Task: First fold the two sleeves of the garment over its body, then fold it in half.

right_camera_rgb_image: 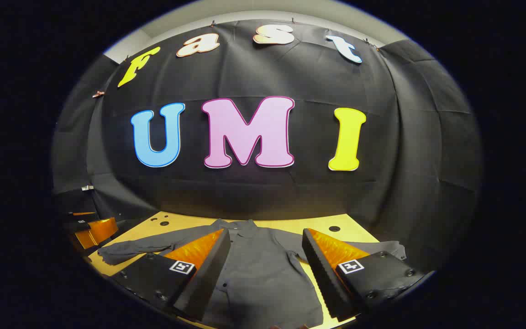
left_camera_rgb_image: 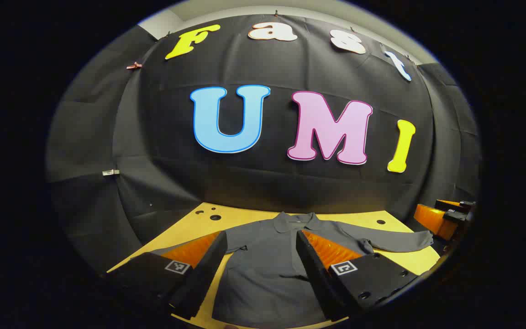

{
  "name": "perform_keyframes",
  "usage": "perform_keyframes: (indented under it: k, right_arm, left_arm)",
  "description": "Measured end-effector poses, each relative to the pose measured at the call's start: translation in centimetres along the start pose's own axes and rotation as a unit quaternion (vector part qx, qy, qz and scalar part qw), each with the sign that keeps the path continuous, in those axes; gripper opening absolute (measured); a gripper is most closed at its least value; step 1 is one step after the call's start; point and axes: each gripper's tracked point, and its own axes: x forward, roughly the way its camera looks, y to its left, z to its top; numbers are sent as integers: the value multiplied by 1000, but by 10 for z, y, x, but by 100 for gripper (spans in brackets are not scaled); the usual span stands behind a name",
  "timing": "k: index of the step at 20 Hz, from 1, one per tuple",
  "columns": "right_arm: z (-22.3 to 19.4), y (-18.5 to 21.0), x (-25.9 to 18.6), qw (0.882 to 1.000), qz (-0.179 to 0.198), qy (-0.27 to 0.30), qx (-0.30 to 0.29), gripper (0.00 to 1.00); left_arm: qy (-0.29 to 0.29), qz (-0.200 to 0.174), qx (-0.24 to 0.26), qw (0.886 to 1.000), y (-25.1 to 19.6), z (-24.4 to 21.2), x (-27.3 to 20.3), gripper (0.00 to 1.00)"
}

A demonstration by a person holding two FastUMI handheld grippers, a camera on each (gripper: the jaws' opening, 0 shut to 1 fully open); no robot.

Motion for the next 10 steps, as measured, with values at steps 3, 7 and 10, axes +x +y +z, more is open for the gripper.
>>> perform_keyframes:
  k: [3,7,10]
  right_arm:
    - [-5,-8,7,1000,-3,4,3,98]
    - [-12,-16,15,1000,-5,17,10,98]
    - [-11,-20,23,1000,0,16,11,98]
  left_arm:
    - [-8,1,13,1000,-2,4,6,96]
    - [-2,10,10,1000,-1,0,9,95]
    - [0,21,11,1000,2,-4,10,96]
